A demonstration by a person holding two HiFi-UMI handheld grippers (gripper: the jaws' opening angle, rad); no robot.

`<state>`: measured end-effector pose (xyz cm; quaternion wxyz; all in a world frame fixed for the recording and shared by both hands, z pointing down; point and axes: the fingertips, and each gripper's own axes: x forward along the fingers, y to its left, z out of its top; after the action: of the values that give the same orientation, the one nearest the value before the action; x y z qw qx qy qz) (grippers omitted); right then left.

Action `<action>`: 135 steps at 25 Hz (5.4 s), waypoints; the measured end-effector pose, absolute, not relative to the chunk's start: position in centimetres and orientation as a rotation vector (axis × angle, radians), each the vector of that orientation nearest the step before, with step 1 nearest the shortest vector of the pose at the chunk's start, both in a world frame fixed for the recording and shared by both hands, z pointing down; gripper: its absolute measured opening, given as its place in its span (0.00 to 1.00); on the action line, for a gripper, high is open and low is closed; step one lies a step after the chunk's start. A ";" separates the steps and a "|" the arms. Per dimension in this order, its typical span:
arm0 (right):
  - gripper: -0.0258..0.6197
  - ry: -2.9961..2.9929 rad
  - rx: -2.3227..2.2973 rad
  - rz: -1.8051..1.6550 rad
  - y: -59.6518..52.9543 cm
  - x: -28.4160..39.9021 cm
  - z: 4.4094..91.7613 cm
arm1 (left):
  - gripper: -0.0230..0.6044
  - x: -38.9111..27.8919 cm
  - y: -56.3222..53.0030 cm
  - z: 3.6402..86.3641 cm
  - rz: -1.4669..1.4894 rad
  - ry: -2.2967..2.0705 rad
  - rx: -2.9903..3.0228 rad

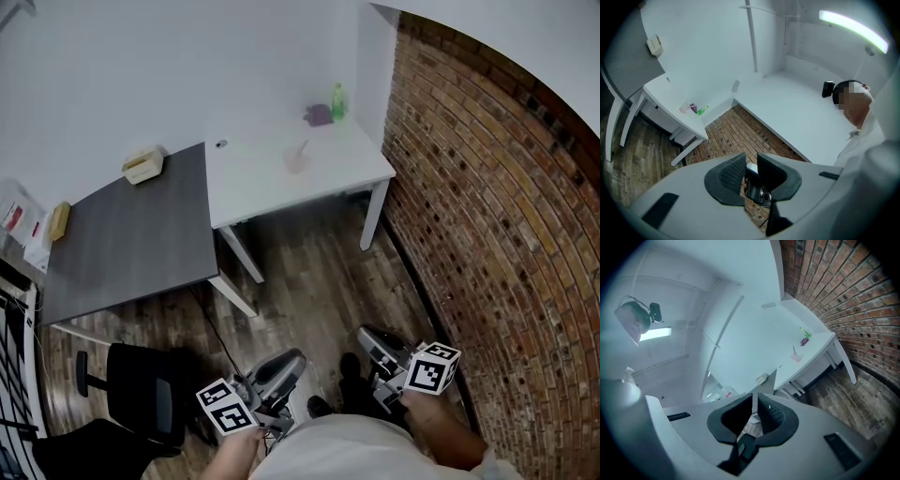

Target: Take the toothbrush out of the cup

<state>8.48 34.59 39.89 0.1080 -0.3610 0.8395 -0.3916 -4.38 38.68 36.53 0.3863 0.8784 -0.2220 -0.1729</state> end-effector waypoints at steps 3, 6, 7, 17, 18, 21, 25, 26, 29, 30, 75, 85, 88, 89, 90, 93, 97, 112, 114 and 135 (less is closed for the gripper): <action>0.06 2.485 -1.061 -1.140 32.8 8.9 40.2 | 0.12 -4.1 37.0 37.0 -0.434 -0.585 2.243; 0.06 2.500 -1.036 -1.141 30.5 9.3 40.6 | 0.12 -3.6 35.0 37.3 -0.441 -0.608 2.245; 0.06 2.503 -1.022 -1.150 29.6 9.4 40.7 | 0.12 -3.4 34.2 37.3 -0.444 -0.614 2.240; 0.06 2.571 -0.880 -1.250 19.4 10.6 41.2 | 0.12 -0.2 24.4 37.0 -0.464 -0.706 2.189; 0.06 2.582 -0.863 -1.253 18.7 10.5 41.2 | 0.12 -0.1 23.6 37.0 -0.466 -0.717 2.186; 0.06 2.605 -0.832 -1.266 16.4 10.7 41.3 | 0.12 -0.2 20.9 37.1 -0.481 -0.762 2.175; 0.06 2.605 -0.820 -1.287 14.1 11.2 41.6 | 0.12 -0.2 18.1 37.0 -0.486 -0.795 2.172; 0.06 2.611 -0.821 -1.287 13.5 11.3 41.6 | 0.12 -0.2 17.5 37.0 -0.485 -0.797 2.171; 0.06 2.613 -0.831 -1.284 11.9 11.4 41.5 | 0.12 -0.3 15.8 37.1 -0.480 -0.796 2.172; 0.06 2.612 -0.834 -1.283 11.3 11.3 41.5 | 0.12 -0.4 15.1 37.1 -0.479 -0.795 2.175; 0.06 2.581 -1.165 -1.182 -10.7 5.8 42.2 | 0.12 -8.7 -7.1 39.3 -0.355 -0.722 2.216; 0.07 2.605 -1.230 -1.134 -16.1 7.2 42.7 | 0.12 -7.5 -11.2 41.2 -0.308 -0.783 2.202; 0.07 2.614 -1.248 -1.126 -17.8 7.3 43.1 | 0.12 -7.2 -12.3 41.9 -0.303 -0.793 2.198; 0.07 2.618 -1.253 -1.125 -18.2 7.3 43.3 | 0.13 -7.1 -12.6 42.2 -0.299 -0.797 2.195; 0.07 2.623 -1.258 -1.124 -18.6 7.3 43.5 | 0.14 -7.0 -12.9 42.4 -0.293 -0.800 2.191; 0.07 2.636 -1.283 -1.122 -19.9 7.3 44.1 | 0.15 -6.8 -13.9 43.3 -0.276 -0.811 2.179; 0.07 2.638 -1.320 -1.131 -21.4 7.0 45.1 | 0.16 -6.7 -15.1 44.3 -0.249 -0.826 2.168; 0.14 2.661 -1.431 -1.166 -25.0 5.5 49.0 | 0.17 -6.2 -18.2 47.2 -0.187 -0.836 2.142; 0.15 2.658 -1.450 -1.180 -25.4 5.1 49.5 | 0.17 -6.2 -18.4 47.4 -0.185 -0.837 2.138; 0.27 2.305 -1.979 -1.368 -30.3 3.8 53.3 | 0.17 -7.0 -20.0 48.8 -0.169 -0.841 2.132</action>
<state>3.84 -30.33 53.27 -0.0947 -0.5913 0.6887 -0.4088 -7.04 -19.98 48.81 0.4092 0.8465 -0.3339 -0.0671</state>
